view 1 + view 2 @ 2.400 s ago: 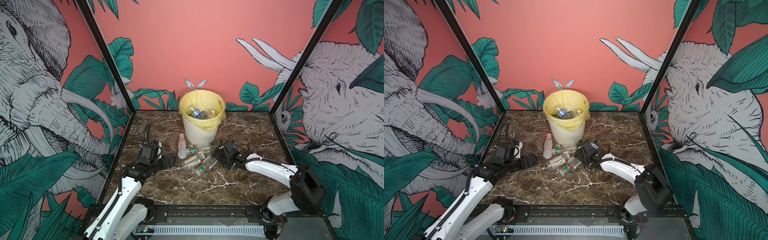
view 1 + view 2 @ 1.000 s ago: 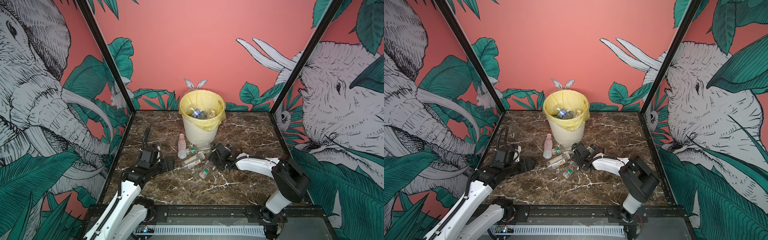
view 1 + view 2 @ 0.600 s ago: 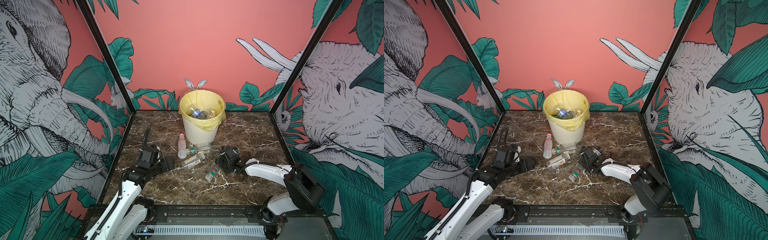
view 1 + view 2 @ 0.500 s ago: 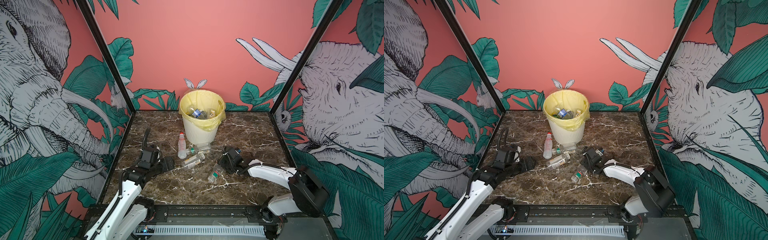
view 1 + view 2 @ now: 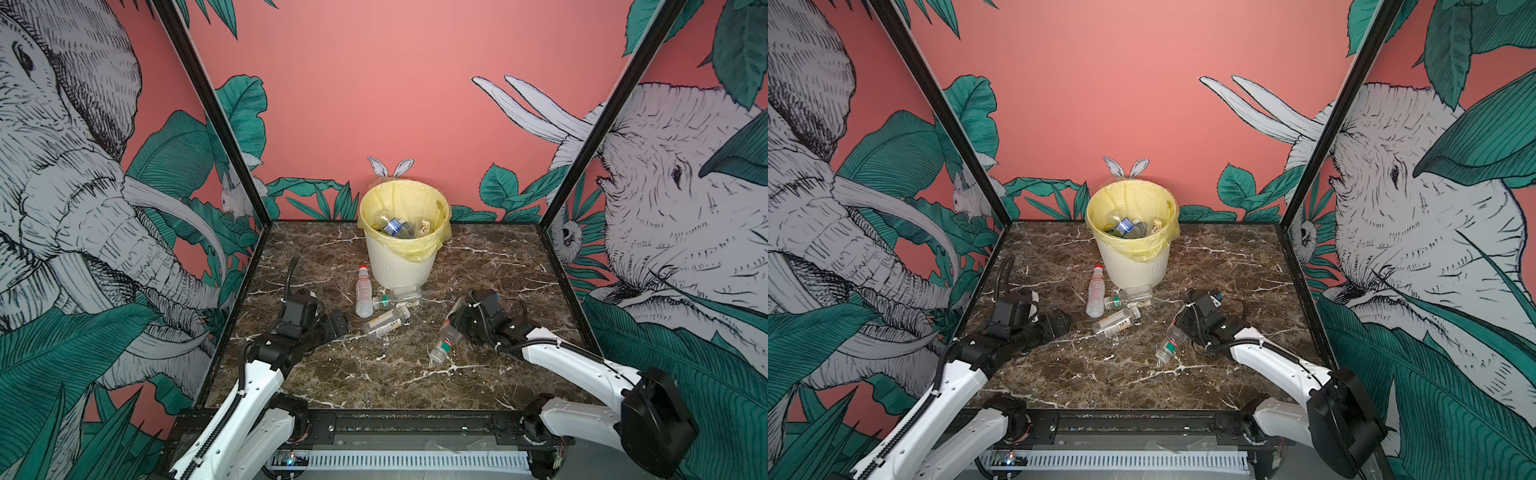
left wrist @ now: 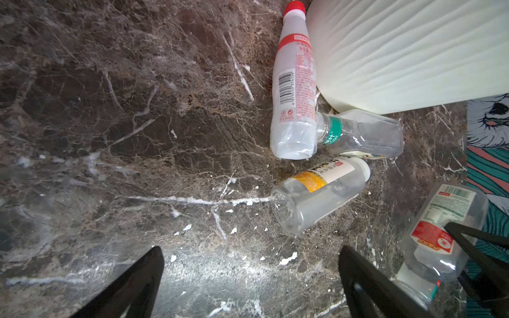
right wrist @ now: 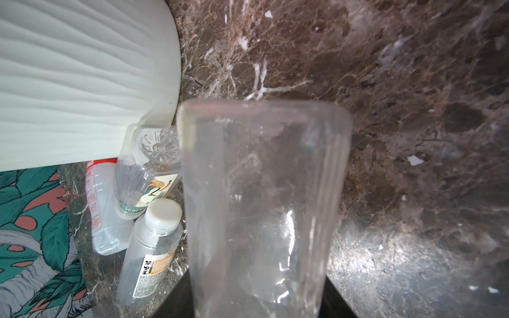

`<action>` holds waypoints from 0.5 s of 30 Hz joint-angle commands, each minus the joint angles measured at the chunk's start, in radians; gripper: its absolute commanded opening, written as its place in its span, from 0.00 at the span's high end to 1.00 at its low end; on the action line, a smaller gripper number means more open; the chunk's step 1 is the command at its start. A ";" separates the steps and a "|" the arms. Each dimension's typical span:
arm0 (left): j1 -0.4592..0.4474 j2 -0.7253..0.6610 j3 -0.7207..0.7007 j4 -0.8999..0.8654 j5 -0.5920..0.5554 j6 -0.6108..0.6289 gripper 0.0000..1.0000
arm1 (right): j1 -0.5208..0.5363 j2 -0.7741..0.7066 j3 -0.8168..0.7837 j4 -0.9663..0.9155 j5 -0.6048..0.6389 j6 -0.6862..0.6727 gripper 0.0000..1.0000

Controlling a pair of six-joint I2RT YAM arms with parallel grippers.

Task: Throw the plastic bottles in the bin
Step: Pick up the plastic bottle from the center of the table.

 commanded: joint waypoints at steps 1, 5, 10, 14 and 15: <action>0.005 -0.001 -0.018 0.019 -0.024 -0.016 0.01 | -0.007 -0.046 0.023 0.014 -0.021 -0.033 0.48; 0.006 -0.001 -0.020 0.017 -0.024 -0.034 0.01 | -0.020 -0.089 0.020 0.041 -0.046 -0.063 0.48; 0.006 -0.010 -0.036 0.025 -0.042 -0.033 0.01 | -0.022 -0.131 0.034 0.088 -0.080 -0.111 0.48; 0.006 -0.016 -0.036 0.024 -0.027 -0.040 0.01 | -0.022 -0.148 0.080 0.083 -0.091 -0.149 0.48; 0.006 -0.018 -0.037 0.025 -0.030 -0.034 0.01 | -0.022 -0.149 0.090 0.085 -0.094 -0.155 0.48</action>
